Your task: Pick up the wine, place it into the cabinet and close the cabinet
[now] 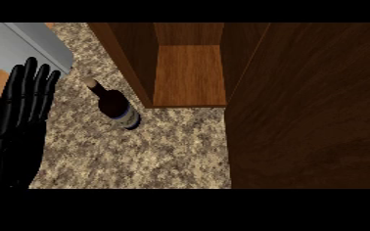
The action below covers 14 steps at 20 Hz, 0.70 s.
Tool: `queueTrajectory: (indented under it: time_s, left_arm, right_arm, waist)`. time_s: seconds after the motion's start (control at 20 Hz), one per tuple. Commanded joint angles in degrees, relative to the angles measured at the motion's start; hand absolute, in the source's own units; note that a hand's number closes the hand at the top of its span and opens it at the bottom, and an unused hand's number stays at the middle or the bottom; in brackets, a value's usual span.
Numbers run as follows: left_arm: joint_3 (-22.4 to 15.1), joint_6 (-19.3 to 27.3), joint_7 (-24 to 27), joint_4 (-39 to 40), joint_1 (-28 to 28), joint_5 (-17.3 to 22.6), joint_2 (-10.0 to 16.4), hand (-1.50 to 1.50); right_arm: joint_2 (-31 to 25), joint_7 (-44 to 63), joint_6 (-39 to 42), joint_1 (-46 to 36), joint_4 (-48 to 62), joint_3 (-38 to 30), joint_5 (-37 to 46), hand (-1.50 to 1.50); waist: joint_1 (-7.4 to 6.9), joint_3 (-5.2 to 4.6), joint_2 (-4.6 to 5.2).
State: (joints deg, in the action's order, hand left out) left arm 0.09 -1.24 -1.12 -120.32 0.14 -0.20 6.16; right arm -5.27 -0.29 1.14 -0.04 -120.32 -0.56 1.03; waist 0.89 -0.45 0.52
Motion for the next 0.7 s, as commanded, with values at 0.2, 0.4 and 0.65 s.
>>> queueTrajectory:
  time_s: [0.2,0.4,0.65]
  left_arm:
    - [-12.82,10.36,1.7,6.91,-4.61,-13.51,-5.99,-1.5]
    - [-19.17,19.62,-6.63,7.22,-7.12,1.79,-6.1,-1.5]
    - [-26.86,31.48,-10.86,9.42,-14.89,-0.95,-6.14,-1.5]
  right_arm:
    - [-0.21,0.48,5.15,6.82,-6.24,1.11,-5.55,-1.5]
    - [-2.64,3.74,12.15,7.39,-3.44,6.32,-10.49,-1.5]
    - [-3.65,10.81,11.99,10.33,-12.28,5.7,-14.26,-1.5]
  waist:
    - [-0.3,0.46,-0.57]
    - [0.32,0.45,-0.47]
    - [-0.11,0.47,-0.61]
